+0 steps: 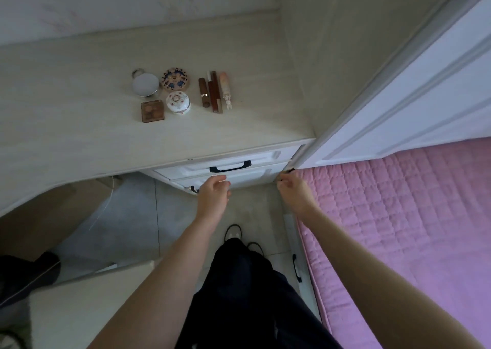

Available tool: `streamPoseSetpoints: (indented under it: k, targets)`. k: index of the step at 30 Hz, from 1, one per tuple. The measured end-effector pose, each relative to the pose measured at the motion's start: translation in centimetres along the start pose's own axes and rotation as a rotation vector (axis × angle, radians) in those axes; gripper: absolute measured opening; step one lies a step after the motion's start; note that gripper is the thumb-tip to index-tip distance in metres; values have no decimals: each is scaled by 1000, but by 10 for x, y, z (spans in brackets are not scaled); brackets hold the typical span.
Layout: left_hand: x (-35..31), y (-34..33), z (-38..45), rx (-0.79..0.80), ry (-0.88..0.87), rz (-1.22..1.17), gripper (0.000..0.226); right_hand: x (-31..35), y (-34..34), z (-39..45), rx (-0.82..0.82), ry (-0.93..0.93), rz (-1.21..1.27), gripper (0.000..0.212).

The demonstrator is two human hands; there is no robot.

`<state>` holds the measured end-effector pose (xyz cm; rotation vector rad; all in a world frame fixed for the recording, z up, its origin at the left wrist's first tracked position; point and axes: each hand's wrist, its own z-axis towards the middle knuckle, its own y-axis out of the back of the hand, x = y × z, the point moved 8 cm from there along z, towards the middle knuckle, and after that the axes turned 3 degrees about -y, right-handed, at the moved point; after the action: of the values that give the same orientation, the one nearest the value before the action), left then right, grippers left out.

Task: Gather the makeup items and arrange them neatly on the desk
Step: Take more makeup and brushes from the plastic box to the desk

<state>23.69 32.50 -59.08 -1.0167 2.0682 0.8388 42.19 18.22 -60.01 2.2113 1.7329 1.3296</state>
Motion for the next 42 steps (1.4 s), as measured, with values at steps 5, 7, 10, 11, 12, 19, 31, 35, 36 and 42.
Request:
streamPoseSetpoints:
  k: [5, 7, 10, 11, 12, 19, 31, 35, 36, 42]
  targets:
    - [-15, -39, -36, 211, -315, 490, 20, -31, 7, -48, -58, -1, 31, 39]
    - [-23, -55, -50, 291, -408, 584, 23, -43, 7, -62, -93, -32, 28, 39]
    - [-33, -74, -64, 396, -518, 737, 29, -54, 9, -83, -160, -71, 19, 38]
    - [-35, -78, -67, 432, -556, 782, 30, -55, 9, -90, -189, -70, 12, 38]
    - [-36, -81, -70, 472, -598, 829, 31, -56, 9, -96, -215, -71, 2, 38]
    - [-45, -89, -88, 715, -1033, 1080, 34, -61, -1, -145, -373, -133, -56, 37]
    - [-2, -114, -202, 1100, -1722, 1111, 39, -112, -29, -272, -754, -457, -108, 47]
    - [29, -121, -253, 1267, -1846, 1135, 46, -145, -50, -315, -799, -596, -76, 53]
    - [37, -121, -267, 1311, -1877, 1135, 48, -154, -57, -326, -815, -634, -55, 54]
    - [90, -116, -343, 1507, -1990, 1133, 51, -199, -98, -399, -884, -832, 87, 57]
